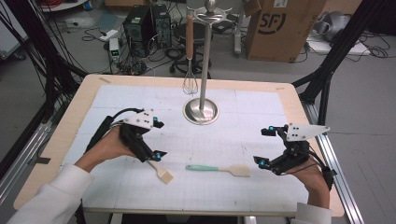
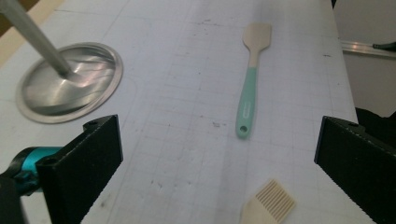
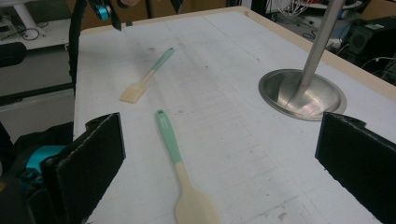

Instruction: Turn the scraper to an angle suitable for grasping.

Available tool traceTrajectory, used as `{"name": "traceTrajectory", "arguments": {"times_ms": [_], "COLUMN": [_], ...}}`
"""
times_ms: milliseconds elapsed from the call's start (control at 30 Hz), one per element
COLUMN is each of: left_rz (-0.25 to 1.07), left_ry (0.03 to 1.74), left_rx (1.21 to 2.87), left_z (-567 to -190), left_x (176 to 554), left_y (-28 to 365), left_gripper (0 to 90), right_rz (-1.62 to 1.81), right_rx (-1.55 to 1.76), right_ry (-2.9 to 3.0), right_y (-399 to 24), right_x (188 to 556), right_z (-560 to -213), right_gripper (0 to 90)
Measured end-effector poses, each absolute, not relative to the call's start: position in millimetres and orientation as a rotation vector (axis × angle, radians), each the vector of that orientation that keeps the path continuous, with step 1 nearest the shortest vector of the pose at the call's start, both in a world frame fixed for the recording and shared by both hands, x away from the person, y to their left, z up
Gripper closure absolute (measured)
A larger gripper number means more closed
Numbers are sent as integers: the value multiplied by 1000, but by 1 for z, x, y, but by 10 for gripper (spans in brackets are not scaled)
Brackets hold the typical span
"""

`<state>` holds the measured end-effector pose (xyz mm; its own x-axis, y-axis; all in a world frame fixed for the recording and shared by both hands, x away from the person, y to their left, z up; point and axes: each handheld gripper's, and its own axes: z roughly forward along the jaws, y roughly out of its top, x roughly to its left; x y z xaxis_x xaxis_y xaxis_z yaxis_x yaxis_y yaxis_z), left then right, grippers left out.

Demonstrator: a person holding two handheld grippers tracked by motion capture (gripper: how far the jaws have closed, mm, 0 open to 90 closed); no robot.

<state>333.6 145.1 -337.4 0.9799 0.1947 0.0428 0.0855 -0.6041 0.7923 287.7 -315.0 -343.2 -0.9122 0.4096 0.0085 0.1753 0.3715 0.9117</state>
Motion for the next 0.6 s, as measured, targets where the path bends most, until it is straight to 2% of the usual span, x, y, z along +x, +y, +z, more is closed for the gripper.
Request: {"name": "traceTrajectory", "arguments": {"times_ms": [300,600], "left_rz": [207,232], "left_ry": [329,401], "left_rx": [2085,2013], "left_z": [-334,-336], "left_x": [321,309], "left_y": [220,254], "left_gripper": [17,16], "right_rz": [1527,1535], "right_rx": [567,581], "right_ry": [2412,2411], "right_y": [-308,-305], "right_x": [292,295], "right_z": [-344,-345], "right_gripper": [1,1]}}
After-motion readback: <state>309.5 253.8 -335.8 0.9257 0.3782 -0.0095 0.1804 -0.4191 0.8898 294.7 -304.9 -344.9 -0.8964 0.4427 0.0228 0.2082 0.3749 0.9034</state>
